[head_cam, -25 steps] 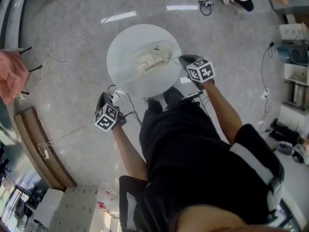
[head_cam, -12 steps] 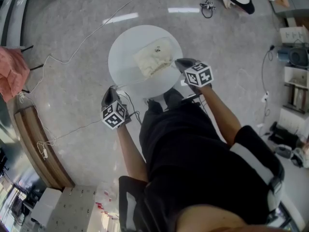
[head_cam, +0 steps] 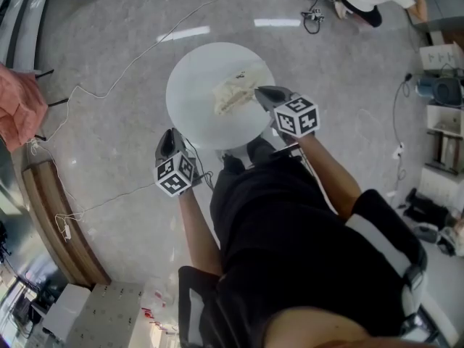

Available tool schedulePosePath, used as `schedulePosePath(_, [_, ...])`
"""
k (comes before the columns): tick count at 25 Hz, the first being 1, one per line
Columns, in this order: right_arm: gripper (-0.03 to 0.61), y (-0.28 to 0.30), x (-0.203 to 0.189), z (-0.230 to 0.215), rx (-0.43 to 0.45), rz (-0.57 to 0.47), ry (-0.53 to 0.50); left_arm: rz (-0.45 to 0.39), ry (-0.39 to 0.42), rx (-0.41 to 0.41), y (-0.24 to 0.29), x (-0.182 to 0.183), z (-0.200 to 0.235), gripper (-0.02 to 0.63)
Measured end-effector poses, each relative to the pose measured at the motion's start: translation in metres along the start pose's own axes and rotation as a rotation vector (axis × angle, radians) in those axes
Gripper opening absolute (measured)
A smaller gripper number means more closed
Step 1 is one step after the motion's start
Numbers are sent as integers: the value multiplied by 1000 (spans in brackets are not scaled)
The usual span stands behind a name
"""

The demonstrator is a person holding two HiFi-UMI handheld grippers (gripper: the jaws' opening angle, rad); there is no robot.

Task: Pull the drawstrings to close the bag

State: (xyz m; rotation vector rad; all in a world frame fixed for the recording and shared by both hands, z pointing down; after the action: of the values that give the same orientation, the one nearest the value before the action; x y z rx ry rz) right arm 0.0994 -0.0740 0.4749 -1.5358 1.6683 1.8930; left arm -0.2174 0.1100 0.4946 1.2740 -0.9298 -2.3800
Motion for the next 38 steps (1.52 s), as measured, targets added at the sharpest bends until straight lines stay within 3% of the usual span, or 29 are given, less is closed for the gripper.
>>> schedulePosePath(5, [-3,-5,22,11,2,-64,-24,-100,31,-55,-17,20,-28,28])
schedulePosePath(10, [-3,-13,34,23,-2,-121,-47,-306,88,-104,-43,37,-63,-2])
schedulePosePath(14, [-3,-23,40,33,8,-166,-45,-387,110,-145,-54,44,-84,-2])
schedulePosePath(25, [-3,-39,30,50,19,-198,-51,-366,152,-204,-52,20,-107,-2])
schedulePosePath(38, [-3,-43,33,64,36,-220,-71,-357,170,-219,-51,18,-107,-2])
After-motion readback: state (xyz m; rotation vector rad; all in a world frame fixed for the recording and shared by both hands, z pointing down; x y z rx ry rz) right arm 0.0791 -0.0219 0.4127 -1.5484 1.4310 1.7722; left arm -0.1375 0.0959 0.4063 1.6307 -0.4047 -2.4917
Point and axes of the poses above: the fingertips, and each gripper's own axes: y forward along the fingers, z to its left, x out of its top, the point moved 10 cm from there along -y, backward along the fingers, and after that the axes turned 13 degrees about -y, right-handed, at the moved point
